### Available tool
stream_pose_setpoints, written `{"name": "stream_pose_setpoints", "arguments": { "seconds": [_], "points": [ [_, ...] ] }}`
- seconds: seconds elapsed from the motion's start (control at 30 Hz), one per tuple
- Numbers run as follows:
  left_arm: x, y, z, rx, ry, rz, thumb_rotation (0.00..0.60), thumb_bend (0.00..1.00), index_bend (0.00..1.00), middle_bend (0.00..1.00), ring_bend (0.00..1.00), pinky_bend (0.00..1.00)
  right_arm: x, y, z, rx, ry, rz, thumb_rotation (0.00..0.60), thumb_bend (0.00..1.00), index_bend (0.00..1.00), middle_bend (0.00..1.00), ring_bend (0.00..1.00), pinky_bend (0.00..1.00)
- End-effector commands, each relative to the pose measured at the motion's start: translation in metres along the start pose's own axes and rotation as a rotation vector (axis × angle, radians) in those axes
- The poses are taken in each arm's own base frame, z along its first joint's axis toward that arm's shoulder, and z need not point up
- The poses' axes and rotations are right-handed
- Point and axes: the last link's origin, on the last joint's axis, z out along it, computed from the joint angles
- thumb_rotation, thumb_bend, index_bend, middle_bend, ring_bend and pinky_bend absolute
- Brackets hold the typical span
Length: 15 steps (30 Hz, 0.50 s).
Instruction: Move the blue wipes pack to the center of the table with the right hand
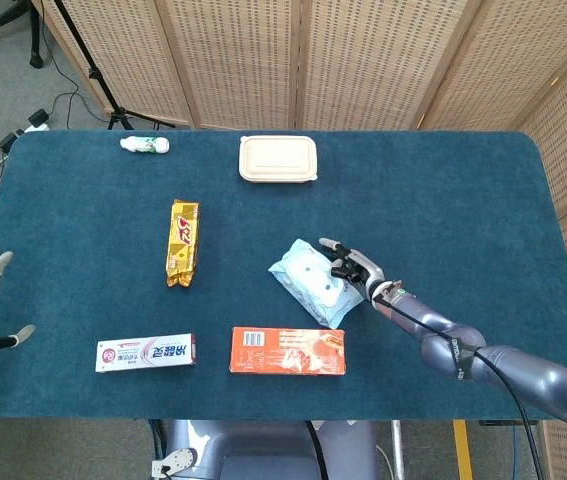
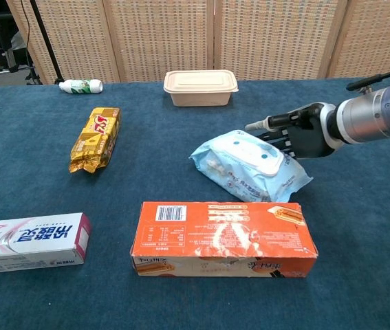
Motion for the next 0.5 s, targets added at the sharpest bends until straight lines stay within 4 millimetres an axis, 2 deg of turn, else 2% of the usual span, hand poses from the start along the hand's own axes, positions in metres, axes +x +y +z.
{"name": "stream_pose_setpoints", "arguments": {
  "seconds": [0.03, 0.33, 0.5],
  "points": [
    [0.000, 0.000, 0.000, 0.001, -0.002, 0.000, 0.600, 0.00, 0.00, 0.00, 0.00, 0.00, -0.019, -0.004, 0.004, 0.004, -0.035, -0.013, 0.600, 1.00, 0.06, 0.01, 0.00, 0.03],
    [0.001, -0.002, 0.000, 0.002, -0.004, -0.007, 0.600, 0.00, 0.00, 0.00, 0.00, 0.00, -0.037, -0.003, 0.015, 0.004, -0.048, -0.050, 0.600, 1.00, 0.06, 0.01, 0.00, 0.03],
    [0.000, -0.002, 0.001, 0.001, -0.007, -0.007, 0.600, 0.00, 0.00, 0.00, 0.00, 0.00, -0.036, -0.010, 0.020, 0.041, -0.029, -0.074, 0.600, 1.00, 0.06, 0.01, 0.00, 0.03]
  ]
}}
